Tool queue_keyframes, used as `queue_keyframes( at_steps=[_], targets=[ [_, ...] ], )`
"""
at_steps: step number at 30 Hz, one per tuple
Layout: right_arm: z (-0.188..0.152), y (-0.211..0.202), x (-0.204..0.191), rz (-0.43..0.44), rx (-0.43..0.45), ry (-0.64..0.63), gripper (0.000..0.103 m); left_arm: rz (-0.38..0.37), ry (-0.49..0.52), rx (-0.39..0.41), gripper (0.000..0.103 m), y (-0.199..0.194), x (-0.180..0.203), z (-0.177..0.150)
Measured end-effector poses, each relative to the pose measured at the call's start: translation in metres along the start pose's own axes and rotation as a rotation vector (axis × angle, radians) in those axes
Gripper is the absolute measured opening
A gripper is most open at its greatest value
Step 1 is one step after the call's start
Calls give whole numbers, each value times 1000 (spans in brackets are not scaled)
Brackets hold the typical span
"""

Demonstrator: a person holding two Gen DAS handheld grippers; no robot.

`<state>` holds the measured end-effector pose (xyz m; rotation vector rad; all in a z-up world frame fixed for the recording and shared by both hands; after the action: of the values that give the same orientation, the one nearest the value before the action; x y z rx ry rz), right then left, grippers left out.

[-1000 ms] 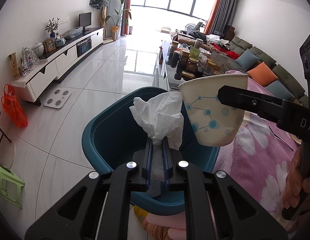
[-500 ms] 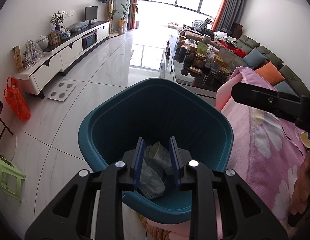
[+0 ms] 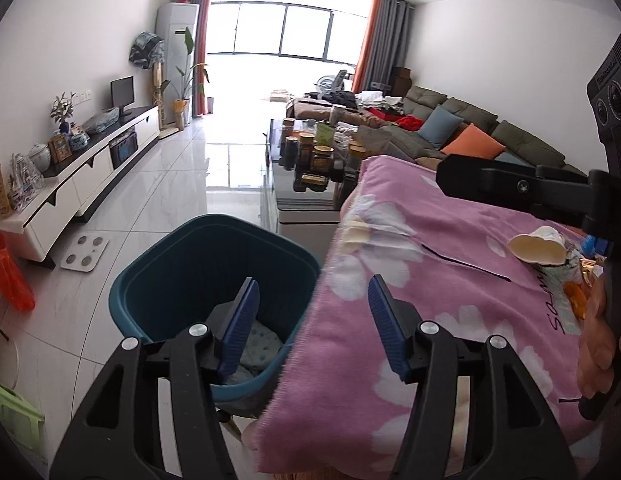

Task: Collect trash
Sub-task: 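Grasp a gold foil wrapper with the left tool while the right tool reaches toward orange peel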

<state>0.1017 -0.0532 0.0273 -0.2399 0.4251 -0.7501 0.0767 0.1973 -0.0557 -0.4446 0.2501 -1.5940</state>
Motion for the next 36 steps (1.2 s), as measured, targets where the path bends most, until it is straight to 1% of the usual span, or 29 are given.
queue_keyframes(
  at_steps=[6, 8, 16, 22, 25, 27, 31, 36],
  targets=[
    [-5, -74, 35, -94, 72, 28, 38, -211, 86, 6, 57, -17, 84, -3],
    [-10, -97, 48, -134, 90, 43, 38, -268, 110, 0, 57, -21, 109, -7],
    [-36, -178, 101, -327, 132, 114, 38, -500, 179, -78, 57, -30, 189, -35],
    [-65, -221, 136, -447, 134, 179, 38, -662, 217, -155, 59, -30, 238, -54],
    [-79, -232, 150, -491, 119, 210, 38, -724, 232, -196, 60, -28, 256, -62],
    [-90, -237, 159, -517, 104, 232, 38, -747, 245, -217, 60, -26, 265, -65],
    [-111, -242, 172, -548, 72, 280, 38, -783, 239, -264, 60, -18, 278, -74],
    [-126, -239, 181, -556, 41, 318, 38, -803, 212, -316, 58, -6, 285, -80]
  ],
)
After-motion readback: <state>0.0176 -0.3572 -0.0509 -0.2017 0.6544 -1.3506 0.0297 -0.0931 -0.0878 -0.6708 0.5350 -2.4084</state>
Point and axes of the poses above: each gripper's, at about its wrist camera, not at the fingertips, and y roughly the way its jaws point, x to its right, z to its top, the point moved 1 cm from there along y, roughly the way its jaws point, and after that the axes turned 10 degrees about x, right-handed, at the moved point
